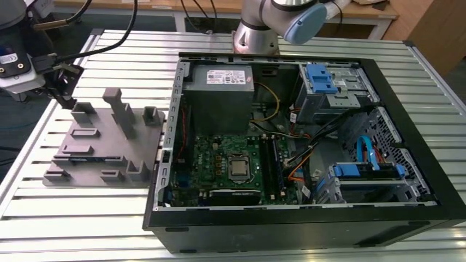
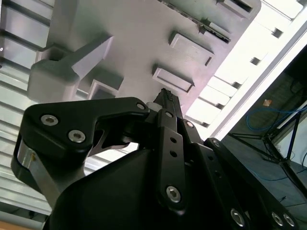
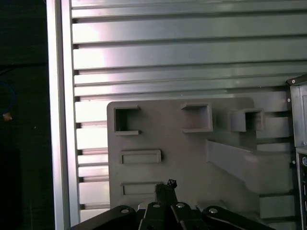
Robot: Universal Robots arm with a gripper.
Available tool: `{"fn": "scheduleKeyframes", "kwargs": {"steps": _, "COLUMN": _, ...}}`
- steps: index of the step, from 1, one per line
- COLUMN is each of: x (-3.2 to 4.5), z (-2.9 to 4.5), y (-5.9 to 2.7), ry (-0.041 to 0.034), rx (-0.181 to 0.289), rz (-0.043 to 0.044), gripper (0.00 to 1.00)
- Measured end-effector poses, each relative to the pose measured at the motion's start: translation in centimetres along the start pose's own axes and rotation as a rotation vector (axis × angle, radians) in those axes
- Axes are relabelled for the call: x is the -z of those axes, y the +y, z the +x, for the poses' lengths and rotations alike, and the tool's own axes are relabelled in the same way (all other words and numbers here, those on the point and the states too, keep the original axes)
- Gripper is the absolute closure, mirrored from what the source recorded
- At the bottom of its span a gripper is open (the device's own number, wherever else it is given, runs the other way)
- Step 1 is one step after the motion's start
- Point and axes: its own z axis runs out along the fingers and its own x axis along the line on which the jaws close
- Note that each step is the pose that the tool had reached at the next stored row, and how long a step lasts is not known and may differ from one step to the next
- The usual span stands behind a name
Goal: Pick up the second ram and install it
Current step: 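Reach for the second ram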
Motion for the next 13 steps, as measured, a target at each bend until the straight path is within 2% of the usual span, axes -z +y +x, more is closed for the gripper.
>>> {"fn": "scheduleKeyframes", "kwargs": {"steps": 6, "x": -0.88, "z": 0.83, "y": -0.36, "ry": 0.0002, "rx": 0.0, "rz": 0.0, "gripper": 0.93}}
{"fn": "scheduleKeyframes", "kwargs": {"steps": 9, "x": -1.35, "z": 0.81, "y": -0.85, "ry": 0.0, "rx": 0.0, "rz": 0.0, "gripper": 0.93}}
{"fn": "scheduleKeyframes", "kwargs": {"steps": 13, "x": -1.78, "z": 0.45, "y": -1.11, "ry": -0.0001, "rx": 0.001, "rz": -0.0001, "gripper": 0.93}}
